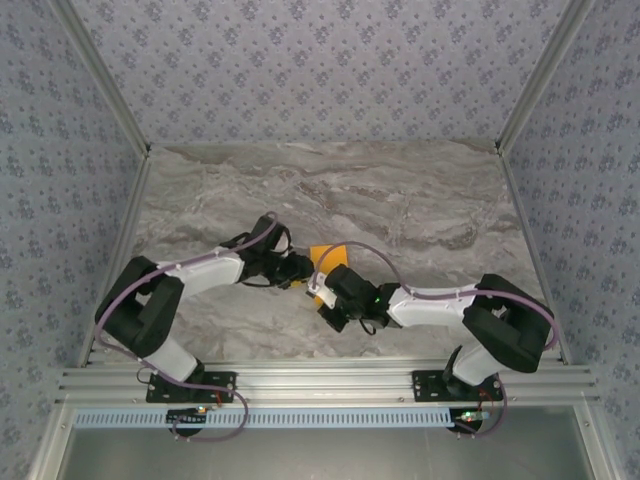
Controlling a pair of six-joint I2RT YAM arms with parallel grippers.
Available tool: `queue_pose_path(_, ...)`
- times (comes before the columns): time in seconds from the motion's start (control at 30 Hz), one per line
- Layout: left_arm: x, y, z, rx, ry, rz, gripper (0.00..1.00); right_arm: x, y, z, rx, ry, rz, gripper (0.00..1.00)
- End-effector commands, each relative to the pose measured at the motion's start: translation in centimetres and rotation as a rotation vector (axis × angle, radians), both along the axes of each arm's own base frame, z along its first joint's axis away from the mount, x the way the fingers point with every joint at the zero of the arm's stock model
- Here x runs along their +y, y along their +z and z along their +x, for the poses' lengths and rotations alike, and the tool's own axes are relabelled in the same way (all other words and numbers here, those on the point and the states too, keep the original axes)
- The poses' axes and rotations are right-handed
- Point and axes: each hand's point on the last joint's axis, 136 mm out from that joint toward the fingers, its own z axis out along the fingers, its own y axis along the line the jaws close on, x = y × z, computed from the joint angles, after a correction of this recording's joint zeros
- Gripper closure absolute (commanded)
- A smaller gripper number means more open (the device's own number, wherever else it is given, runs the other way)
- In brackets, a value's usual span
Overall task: Fold a paper plane with a square sheet of paper (fold left side to right side)
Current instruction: Third fold the triangle at the center of the table.
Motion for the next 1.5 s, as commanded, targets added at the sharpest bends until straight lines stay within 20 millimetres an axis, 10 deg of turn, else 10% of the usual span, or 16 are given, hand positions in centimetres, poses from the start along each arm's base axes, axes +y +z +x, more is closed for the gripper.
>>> queue_pose_path(0.0, 0.5, 2.1, 0.6, -0.056, -0.047, 0.024, 0.65, 0.6, 1.2, -0.6, 0.092, 0.007, 0.055, 1.0)
queue_pose_path(0.6, -6.8, -1.7, 5.6, 0.003, -0.243, 0.003, 0.86, -0.4, 1.5, 1.2, 0.253, -0.096, 0.147, 0.99)
queue_pose_path(1.1, -5.5, -7.1, 3.7, 0.102, -0.262, 0.111, 0.89, -2.3, 1.3, 3.3, 0.382, -0.221, 0.176, 0.97)
queue_pose_path(1.47, -5.7, -7.3, 3.5, 0.104, -0.264, 0.116, 0.9, -4.9, -0.1, 5.3, 0.408, -0.363, 0.116, 0.97)
